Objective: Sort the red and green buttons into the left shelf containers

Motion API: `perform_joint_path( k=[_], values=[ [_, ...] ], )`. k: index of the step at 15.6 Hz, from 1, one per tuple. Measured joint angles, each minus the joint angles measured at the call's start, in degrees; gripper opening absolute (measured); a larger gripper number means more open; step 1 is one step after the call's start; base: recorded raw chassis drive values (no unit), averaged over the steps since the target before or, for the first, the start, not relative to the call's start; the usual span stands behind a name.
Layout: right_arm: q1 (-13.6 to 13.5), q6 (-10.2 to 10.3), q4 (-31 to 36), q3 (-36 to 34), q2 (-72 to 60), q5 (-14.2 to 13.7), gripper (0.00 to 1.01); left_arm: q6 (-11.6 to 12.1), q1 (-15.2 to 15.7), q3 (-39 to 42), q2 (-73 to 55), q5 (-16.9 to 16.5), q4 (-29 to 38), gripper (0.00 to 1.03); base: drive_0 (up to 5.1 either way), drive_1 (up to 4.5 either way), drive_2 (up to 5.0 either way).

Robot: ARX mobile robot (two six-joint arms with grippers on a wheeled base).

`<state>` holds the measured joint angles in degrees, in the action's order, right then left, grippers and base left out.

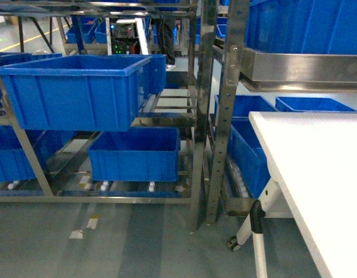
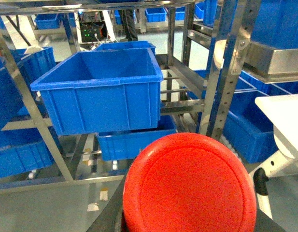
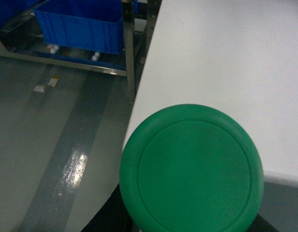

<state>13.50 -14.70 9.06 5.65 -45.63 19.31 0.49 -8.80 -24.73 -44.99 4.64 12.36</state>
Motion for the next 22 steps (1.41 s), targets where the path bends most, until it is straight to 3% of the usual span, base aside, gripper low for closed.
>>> perform_joint_path(
  k=[22],
  values=[
    [0.0,0.0,-0.2,0.0,0.0,0.3,0.26,0.0,0.3,0.0,0.1,0.5,-0.1,0.25,-4.8,1.38,3.5]
  ],
)
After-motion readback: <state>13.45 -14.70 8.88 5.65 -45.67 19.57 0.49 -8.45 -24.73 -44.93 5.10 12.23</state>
